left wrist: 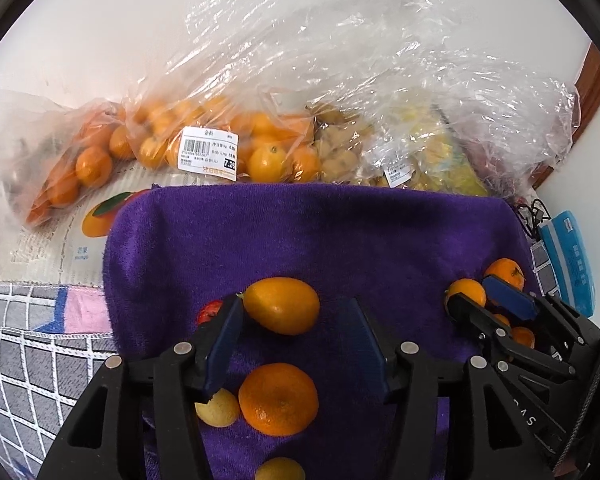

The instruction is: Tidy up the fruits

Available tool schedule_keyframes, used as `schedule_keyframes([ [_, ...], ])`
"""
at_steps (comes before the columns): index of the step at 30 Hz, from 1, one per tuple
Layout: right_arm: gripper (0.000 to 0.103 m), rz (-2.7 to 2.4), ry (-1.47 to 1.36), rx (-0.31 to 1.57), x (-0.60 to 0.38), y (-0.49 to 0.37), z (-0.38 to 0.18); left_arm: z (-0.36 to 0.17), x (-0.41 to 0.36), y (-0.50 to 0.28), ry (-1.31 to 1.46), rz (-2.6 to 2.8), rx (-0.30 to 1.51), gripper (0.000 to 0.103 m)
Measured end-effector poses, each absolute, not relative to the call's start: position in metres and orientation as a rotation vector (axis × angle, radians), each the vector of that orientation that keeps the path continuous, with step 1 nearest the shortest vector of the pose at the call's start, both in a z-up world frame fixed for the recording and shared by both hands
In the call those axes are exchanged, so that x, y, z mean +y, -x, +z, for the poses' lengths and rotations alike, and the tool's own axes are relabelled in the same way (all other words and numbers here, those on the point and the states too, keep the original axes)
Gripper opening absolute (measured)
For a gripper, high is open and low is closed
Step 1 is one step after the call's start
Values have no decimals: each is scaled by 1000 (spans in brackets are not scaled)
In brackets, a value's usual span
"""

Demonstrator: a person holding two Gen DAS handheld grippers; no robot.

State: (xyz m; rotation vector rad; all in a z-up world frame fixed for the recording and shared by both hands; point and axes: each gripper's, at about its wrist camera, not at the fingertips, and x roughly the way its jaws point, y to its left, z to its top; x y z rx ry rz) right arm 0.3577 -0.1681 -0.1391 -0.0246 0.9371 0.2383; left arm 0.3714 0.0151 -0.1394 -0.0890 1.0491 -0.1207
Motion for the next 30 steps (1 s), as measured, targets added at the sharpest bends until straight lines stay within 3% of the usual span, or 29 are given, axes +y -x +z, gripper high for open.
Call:
schedule_keyframes([
  [17,56,199,29,882,-168,-316,-84,-83,23,-315,48,-97,967,53],
  [30,57,132,38,817,-161,-224,-29,-27,26,-219,56,-101,862,58],
])
